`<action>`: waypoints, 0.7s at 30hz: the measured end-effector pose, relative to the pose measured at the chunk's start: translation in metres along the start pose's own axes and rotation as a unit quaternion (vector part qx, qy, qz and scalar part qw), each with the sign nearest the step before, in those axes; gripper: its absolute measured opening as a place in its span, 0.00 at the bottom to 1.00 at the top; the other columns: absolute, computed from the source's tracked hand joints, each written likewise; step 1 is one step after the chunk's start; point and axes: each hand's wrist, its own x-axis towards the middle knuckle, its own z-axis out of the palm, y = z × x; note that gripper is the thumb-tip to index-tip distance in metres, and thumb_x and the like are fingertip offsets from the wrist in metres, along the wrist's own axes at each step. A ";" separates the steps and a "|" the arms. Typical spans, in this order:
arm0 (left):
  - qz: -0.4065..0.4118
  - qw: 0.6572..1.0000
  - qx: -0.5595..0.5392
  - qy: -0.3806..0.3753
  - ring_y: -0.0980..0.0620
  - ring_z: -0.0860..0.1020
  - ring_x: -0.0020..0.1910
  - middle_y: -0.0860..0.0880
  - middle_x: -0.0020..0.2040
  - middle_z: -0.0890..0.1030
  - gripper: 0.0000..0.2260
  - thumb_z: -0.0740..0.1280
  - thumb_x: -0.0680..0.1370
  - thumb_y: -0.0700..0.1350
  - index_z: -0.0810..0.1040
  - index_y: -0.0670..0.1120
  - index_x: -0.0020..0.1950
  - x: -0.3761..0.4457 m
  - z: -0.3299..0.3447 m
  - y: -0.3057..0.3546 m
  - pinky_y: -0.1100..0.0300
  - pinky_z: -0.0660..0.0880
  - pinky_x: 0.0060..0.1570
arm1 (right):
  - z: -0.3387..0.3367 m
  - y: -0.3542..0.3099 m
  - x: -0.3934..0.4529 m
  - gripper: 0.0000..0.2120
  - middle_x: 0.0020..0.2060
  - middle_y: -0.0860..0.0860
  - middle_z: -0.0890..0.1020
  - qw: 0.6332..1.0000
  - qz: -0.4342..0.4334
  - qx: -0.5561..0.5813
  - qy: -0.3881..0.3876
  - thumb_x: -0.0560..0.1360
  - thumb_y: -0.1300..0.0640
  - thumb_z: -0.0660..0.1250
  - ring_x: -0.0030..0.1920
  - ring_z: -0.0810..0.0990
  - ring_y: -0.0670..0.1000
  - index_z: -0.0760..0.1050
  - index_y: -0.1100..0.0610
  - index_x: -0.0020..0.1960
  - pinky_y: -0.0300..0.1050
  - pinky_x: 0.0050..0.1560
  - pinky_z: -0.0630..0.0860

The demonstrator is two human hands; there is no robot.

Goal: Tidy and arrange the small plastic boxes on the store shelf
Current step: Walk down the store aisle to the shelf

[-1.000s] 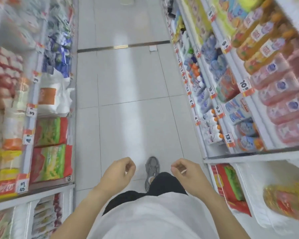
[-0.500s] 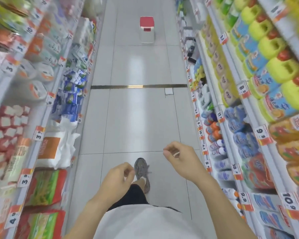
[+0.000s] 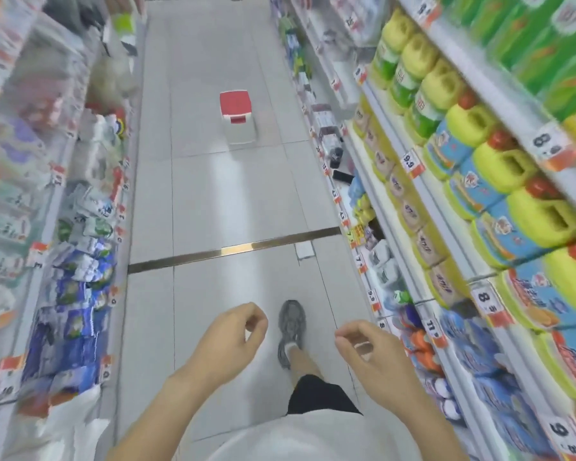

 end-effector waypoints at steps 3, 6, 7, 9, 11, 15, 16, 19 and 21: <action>-0.005 1.000 0.015 -0.006 0.61 0.77 0.45 0.59 0.41 0.80 0.07 0.61 0.79 0.47 0.75 0.55 0.43 0.097 -0.033 -0.001 0.68 0.73 0.43 | -0.018 -0.020 0.110 0.04 0.44 0.34 0.82 1.000 -0.007 0.010 -0.004 0.77 0.55 0.69 0.46 0.80 0.39 0.80 0.46 0.46 0.30 0.46 0.73; -0.035 0.999 0.008 0.004 0.61 0.77 0.45 0.60 0.41 0.80 0.07 0.61 0.79 0.47 0.75 0.56 0.42 0.180 -0.074 0.001 0.68 0.73 0.43 | -0.042 -0.056 0.226 0.04 0.42 0.35 0.82 1.000 -0.018 0.007 -0.018 0.77 0.54 0.69 0.46 0.80 0.39 0.79 0.45 0.46 0.30 0.45 0.73; -0.045 0.999 0.002 0.009 0.61 0.77 0.45 0.60 0.41 0.80 0.07 0.61 0.79 0.48 0.75 0.56 0.43 0.203 -0.089 0.002 0.68 0.73 0.45 | -0.049 -0.072 0.264 0.04 0.42 0.36 0.83 0.999 -0.024 0.003 -0.024 0.77 0.54 0.69 0.46 0.80 0.39 0.80 0.46 0.46 0.29 0.45 0.73; -0.067 0.998 -0.009 0.020 0.61 0.77 0.45 0.60 0.41 0.80 0.07 0.61 0.79 0.48 0.75 0.56 0.43 0.249 -0.118 -0.001 0.67 0.74 0.46 | -0.058 -0.106 0.337 0.04 0.42 0.39 0.83 0.999 -0.041 -0.008 -0.032 0.77 0.55 0.69 0.45 0.80 0.38 0.80 0.47 0.46 0.29 0.45 0.73; -0.096 0.995 -0.020 0.026 0.61 0.77 0.45 0.60 0.41 0.80 0.07 0.61 0.79 0.48 0.75 0.56 0.43 0.292 -0.145 -0.008 0.66 0.75 0.46 | -0.063 -0.142 0.407 0.03 0.42 0.40 0.83 0.997 -0.067 -0.023 -0.040 0.77 0.55 0.69 0.46 0.79 0.37 0.80 0.48 0.47 0.28 0.45 0.72; -0.134 0.989 -0.051 0.047 0.60 0.78 0.44 0.60 0.40 0.81 0.07 0.61 0.79 0.51 0.76 0.55 0.42 0.387 -0.196 -0.028 0.63 0.75 0.46 | -0.061 -0.206 0.541 0.02 0.42 0.42 0.83 0.993 -0.100 -0.030 -0.047 0.77 0.56 0.68 0.45 0.79 0.38 0.81 0.52 0.47 0.28 0.45 0.72; -0.141 0.987 -0.060 0.052 0.60 0.78 0.44 0.60 0.40 0.81 0.08 0.61 0.78 0.53 0.76 0.55 0.42 0.416 -0.209 -0.034 0.64 0.75 0.45 | -0.058 -0.219 0.575 0.02 0.42 0.42 0.83 0.993 -0.103 -0.028 -0.045 0.77 0.56 0.68 0.44 0.79 0.38 0.80 0.52 0.47 0.27 0.45 0.72; -0.139 0.986 -0.067 0.062 0.63 0.77 0.44 0.61 0.39 0.80 0.08 0.63 0.79 0.49 0.77 0.53 0.41 0.505 -0.252 -0.049 0.69 0.72 0.41 | -0.051 -0.251 0.673 0.02 0.41 0.41 0.83 0.993 -0.105 -0.037 -0.035 0.77 0.55 0.69 0.44 0.80 0.38 0.80 0.51 0.46 0.28 0.44 0.72; -0.130 0.988 -0.062 0.054 0.63 0.77 0.44 0.59 0.39 0.81 0.08 0.63 0.79 0.46 0.77 0.53 0.41 0.578 -0.288 -0.062 0.70 0.72 0.41 | -0.051 -0.270 0.738 0.02 0.40 0.41 0.83 0.994 -0.093 -0.043 -0.025 0.77 0.54 0.69 0.44 0.80 0.39 0.80 0.50 0.46 0.30 0.45 0.73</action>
